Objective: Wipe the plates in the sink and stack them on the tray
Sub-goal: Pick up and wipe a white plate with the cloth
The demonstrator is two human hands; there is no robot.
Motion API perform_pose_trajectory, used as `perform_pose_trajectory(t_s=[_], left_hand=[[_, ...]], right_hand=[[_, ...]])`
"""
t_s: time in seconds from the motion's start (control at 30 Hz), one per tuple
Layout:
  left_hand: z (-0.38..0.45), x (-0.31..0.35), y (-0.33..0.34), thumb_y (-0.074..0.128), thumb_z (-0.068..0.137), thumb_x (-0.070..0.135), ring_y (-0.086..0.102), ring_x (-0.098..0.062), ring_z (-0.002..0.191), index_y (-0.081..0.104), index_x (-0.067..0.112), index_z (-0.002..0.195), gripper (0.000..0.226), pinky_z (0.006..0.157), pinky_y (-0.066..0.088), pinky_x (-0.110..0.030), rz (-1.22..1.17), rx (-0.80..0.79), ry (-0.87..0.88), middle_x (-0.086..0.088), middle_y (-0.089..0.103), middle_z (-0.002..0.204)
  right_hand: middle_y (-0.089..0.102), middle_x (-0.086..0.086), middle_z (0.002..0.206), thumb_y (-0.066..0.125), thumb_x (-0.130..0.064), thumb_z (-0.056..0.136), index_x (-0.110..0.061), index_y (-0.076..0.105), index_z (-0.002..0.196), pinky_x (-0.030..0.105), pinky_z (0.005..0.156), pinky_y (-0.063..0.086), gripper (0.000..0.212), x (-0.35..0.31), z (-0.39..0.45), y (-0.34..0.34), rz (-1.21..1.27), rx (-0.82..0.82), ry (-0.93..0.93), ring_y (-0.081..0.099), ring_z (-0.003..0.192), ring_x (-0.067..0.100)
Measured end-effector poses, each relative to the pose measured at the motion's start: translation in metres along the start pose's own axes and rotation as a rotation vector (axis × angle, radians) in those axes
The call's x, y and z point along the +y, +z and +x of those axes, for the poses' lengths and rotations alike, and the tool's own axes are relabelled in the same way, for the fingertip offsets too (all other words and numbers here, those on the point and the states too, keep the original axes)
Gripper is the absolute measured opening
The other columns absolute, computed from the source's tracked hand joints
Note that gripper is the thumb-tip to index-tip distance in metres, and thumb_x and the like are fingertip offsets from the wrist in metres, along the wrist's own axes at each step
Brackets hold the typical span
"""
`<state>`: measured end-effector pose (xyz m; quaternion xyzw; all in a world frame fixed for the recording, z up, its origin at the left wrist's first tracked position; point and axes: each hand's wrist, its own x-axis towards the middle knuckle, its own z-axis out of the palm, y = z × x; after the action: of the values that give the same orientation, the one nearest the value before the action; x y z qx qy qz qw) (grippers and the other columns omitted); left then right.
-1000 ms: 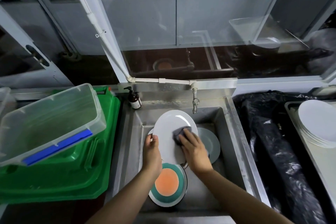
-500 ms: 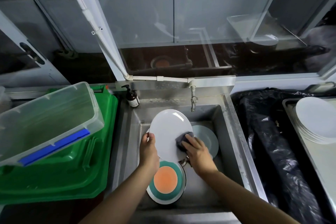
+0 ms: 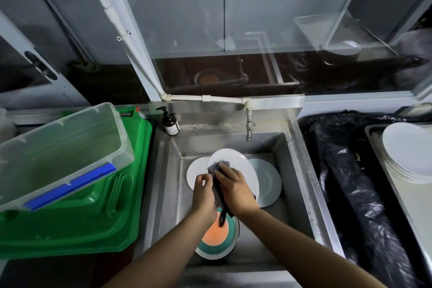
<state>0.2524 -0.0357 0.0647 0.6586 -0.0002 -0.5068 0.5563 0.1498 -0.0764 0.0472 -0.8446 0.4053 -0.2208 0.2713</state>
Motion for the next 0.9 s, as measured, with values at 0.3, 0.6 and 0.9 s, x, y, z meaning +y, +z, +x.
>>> perform_pose_trajectory(t_s=[0.3, 0.6, 0.9], left_hand=[[0.014, 0.019, -0.007, 0.046, 0.104, 0.027, 0.068, -0.041, 0.107, 0.058, 0.013, 0.115, 0.021, 0.100, 0.052, -0.060, -0.038, -0.010, -0.035, -0.023, 0.068, 0.121], [-0.004, -0.005, -0.020, 0.048, 0.103, 0.028, 0.067, -0.041, 0.112, 0.064, 0.016, 0.124, 0.028, 0.087, 0.058, -0.050, -0.035, -0.061, -0.088, -0.020, 0.071, 0.121], [0.037, 0.011, -0.035, 0.062, 0.080, 0.038, 0.063, -0.050, 0.115, 0.063, 0.010, 0.117, 0.045, 0.097, 0.047, -0.072, -0.087, 0.007, -0.046, -0.030, 0.064, 0.125]], right_hand=[[0.047, 0.005, 0.150, 0.062, -0.028, 0.096, -0.016, 0.057, 0.137, 0.047, 0.104, 0.047, 0.043, 0.005, -0.053, 0.017, -0.095, 0.047, -0.184, 0.049, 0.127, 0.038], [0.054, 0.008, 0.145, 0.059, -0.018, 0.091, -0.015, 0.067, 0.127, 0.047, 0.099, 0.050, 0.037, 0.005, 0.009, -0.003, -0.219, 0.114, -0.117, 0.055, 0.119, 0.043], [0.030, 0.003, 0.162, 0.074, -0.010, 0.071, -0.024, 0.040, 0.148, 0.056, 0.110, 0.039, 0.085, 0.012, -0.042, 0.006, -0.255, -0.162, -0.311, 0.030, 0.145, 0.042]])
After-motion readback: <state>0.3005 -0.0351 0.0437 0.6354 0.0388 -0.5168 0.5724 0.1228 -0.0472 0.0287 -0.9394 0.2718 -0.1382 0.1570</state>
